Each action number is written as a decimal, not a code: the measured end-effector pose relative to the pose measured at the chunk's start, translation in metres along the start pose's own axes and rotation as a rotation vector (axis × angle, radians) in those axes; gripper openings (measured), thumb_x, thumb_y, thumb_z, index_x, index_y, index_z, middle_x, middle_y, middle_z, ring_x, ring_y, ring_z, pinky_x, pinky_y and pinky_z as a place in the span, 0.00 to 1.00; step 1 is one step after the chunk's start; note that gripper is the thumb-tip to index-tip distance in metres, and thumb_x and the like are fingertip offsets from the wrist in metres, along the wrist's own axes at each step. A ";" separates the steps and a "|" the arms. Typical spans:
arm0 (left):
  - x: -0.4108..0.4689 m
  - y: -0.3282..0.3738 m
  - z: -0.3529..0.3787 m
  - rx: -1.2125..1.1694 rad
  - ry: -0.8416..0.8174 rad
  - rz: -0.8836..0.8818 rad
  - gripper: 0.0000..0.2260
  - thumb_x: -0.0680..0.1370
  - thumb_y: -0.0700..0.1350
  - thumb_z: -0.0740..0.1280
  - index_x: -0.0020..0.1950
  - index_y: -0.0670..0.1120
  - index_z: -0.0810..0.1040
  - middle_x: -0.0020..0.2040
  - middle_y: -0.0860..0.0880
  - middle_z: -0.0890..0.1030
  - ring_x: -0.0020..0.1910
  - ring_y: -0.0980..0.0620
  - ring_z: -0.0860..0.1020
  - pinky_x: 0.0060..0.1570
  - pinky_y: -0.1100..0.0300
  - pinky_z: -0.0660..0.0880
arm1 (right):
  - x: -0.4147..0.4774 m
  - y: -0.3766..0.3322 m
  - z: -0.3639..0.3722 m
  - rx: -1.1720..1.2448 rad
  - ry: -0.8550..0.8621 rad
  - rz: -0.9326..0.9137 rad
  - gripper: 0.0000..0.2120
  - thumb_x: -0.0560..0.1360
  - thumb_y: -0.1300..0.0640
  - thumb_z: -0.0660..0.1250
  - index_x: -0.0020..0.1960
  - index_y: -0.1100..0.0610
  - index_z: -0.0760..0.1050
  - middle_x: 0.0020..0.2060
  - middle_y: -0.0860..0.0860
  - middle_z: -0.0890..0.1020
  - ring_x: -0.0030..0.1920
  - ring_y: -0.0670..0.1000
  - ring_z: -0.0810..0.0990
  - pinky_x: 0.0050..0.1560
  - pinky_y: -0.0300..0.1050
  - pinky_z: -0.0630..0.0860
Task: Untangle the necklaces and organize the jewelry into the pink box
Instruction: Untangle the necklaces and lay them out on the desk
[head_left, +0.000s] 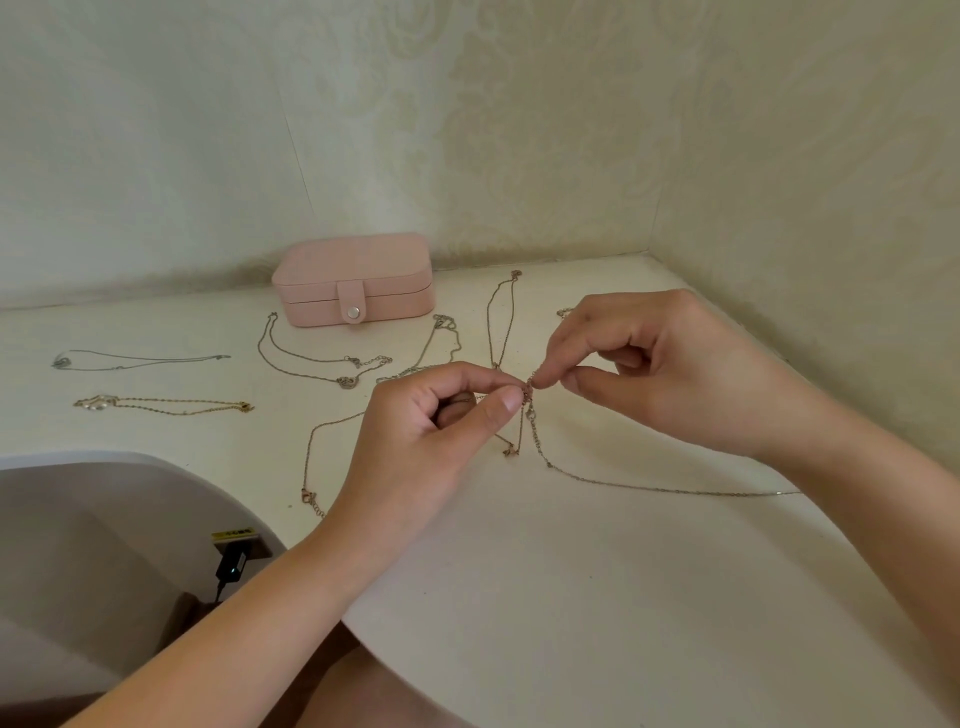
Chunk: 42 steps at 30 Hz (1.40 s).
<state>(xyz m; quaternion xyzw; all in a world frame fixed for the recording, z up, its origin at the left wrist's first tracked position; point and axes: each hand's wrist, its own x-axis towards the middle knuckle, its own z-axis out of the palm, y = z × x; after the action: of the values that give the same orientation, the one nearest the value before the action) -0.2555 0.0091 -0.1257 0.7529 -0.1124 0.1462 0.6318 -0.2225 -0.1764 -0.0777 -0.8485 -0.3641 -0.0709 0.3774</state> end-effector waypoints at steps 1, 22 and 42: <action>0.000 0.000 0.000 0.003 0.004 0.002 0.05 0.68 0.50 0.71 0.39 0.50 0.84 0.27 0.52 0.56 0.27 0.55 0.57 0.30 0.66 0.59 | 0.000 -0.001 0.000 0.002 0.003 0.009 0.11 0.72 0.65 0.70 0.42 0.50 0.83 0.38 0.41 0.80 0.30 0.42 0.70 0.33 0.29 0.63; -0.001 0.000 0.001 0.150 0.012 0.018 0.07 0.71 0.40 0.74 0.35 0.49 0.80 0.25 0.55 0.57 0.25 0.57 0.58 0.26 0.70 0.57 | 0.004 -0.012 0.021 -0.149 0.022 0.103 0.07 0.68 0.57 0.71 0.36 0.47 0.74 0.30 0.26 0.72 0.36 0.33 0.71 0.36 0.28 0.65; 0.000 -0.002 0.001 0.100 0.048 -0.012 0.07 0.73 0.38 0.70 0.36 0.46 0.78 0.23 0.57 0.58 0.24 0.57 0.58 0.25 0.73 0.59 | 0.004 -0.005 0.028 -0.007 0.056 0.152 0.02 0.69 0.56 0.70 0.38 0.50 0.80 0.26 0.43 0.71 0.27 0.43 0.67 0.30 0.30 0.63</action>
<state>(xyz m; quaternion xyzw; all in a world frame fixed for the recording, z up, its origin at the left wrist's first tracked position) -0.2552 0.0081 -0.1275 0.7805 -0.0853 0.1657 0.5967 -0.2272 -0.1521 -0.0927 -0.8727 -0.2876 -0.0672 0.3888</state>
